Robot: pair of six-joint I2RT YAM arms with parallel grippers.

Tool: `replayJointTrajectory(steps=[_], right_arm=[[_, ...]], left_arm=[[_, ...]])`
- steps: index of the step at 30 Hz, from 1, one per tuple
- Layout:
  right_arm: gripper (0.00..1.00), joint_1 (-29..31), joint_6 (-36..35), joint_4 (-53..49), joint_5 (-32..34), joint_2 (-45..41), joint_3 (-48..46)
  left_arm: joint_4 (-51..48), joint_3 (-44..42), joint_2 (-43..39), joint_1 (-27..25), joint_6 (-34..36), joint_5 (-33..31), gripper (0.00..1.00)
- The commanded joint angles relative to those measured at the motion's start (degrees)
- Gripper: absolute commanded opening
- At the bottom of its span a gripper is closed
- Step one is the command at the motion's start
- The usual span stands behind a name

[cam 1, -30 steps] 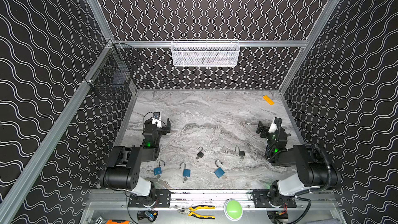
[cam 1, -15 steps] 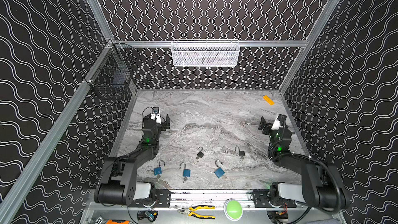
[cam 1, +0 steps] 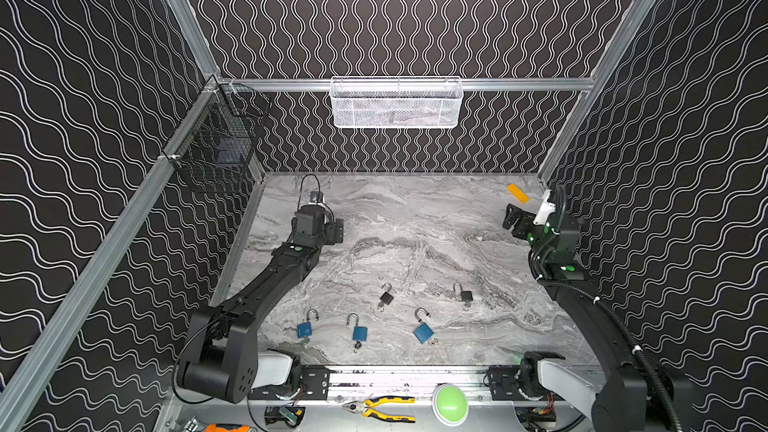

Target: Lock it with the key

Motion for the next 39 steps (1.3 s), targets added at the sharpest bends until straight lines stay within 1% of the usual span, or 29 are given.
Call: replayJointTrajectory(steps=[1,3,5,8,10,14,16,20,25,29,32,34,37,39], right_arm=[[1.00,4.9,2.2,-12.9,3.8,-0.7,2.0],[1.00,8.9,4.3,-16.0,8.9,-0.8,3.0],[1.00,11.0,5.7,-20.3,7.9,0.1,5.1],[1.00,13.9,8.0,-25.1,6.9,1.9,7.4],[1.00,15.2,9.3,-27.8,6.4,2.8,8.7],[1.00,15.9,10.0,-30.0,0.5,3.6,9.3],[1.00,16.2,10.7,-31.5,-1.3,4.2,9.6],[1.00,16.6,10.6,-34.2,-5.0,6.2,10.0],[1.00,16.8,12.4,-40.8,-4.1,9.7,12.2],[1.00,16.8,14.3,-41.1,-3.2,9.2,10.3],[1.00,16.8,15.8,-41.7,-3.2,9.6,9.7],[1.00,16.8,16.6,-41.4,-4.1,9.5,9.0],[1.00,16.7,17.2,-41.4,-4.2,8.6,8.2],[1.00,16.5,17.3,-41.2,-5.3,7.6,7.6]], left_arm=[[-9.8,1.1,-2.0,-1.1,-7.2,-1.5,0.99],[-17.5,2.7,-3.5,-2.0,-9.9,-4.8,0.99],[-21.3,2.7,-5.6,-3.0,-11.4,-5.5,0.99],[-26.4,3.1,-8.0,-3.4,-13.4,-1.0,0.99],[-30.5,3.7,-8.5,-4.0,-16.2,0.7,0.99],[-35.0,2.9,-10.0,-5.9,-20.4,4.3,0.99],[-35.8,1.9,-10.8,-7.0,-21.7,6.7,0.99],[-37.2,0.0,-11.0,-10.1,-24.8,8.8,0.99],[-37.6,-0.2,-9.6,-17.3,-28.0,7.8,0.99],[-37.1,1.9,-7.2,-24.9,-30.3,6.2,0.99],[-37.8,4.6,-2.9,-30.7,-31.6,4.5,0.99],[-37.5,6.3,0.2,-33.7,-32.0,4.2,0.98],[-37.6,9.0,5.2,-37.4,-31.9,3.7,0.98],[-37.5,10.2,8.2,-38.8,-31.6,3.6,0.98]])
